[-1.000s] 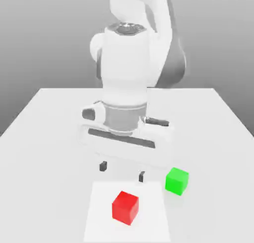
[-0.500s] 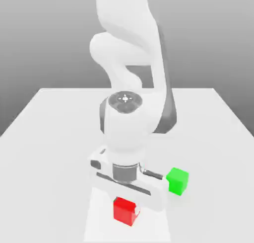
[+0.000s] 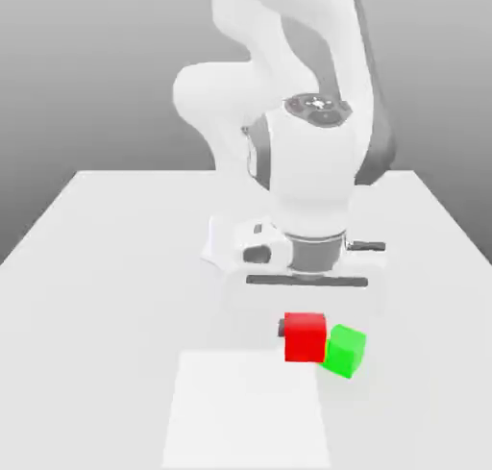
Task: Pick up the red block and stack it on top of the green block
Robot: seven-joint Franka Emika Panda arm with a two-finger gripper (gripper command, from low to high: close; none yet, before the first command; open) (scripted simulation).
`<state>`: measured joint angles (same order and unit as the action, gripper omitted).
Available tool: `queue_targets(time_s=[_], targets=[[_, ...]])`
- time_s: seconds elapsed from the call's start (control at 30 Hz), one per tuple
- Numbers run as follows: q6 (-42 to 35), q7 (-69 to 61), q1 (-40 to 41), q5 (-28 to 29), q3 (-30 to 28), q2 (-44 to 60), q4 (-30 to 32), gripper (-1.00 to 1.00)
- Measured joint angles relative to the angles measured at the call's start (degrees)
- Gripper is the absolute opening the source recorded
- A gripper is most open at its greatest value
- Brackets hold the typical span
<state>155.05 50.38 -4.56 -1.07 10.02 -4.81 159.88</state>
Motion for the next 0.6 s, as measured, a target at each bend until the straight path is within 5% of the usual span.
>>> queue_targets(time_s=[0.23,0.47,0.5,0.6], targets=[[-1.8,-17.9,-9.7,-3.9,0.8,-7.5,5.7,-1.0],[9.9,-16.7,-10.1,1.0,0.5,3.9,6.0,-1.0],[11.7,-15.7,-10.0,2.3,0.2,5.9,5.9,1.0],[11.7,-15.7,-9.7,2.3,0.2,5.9,5.9,1.0]])
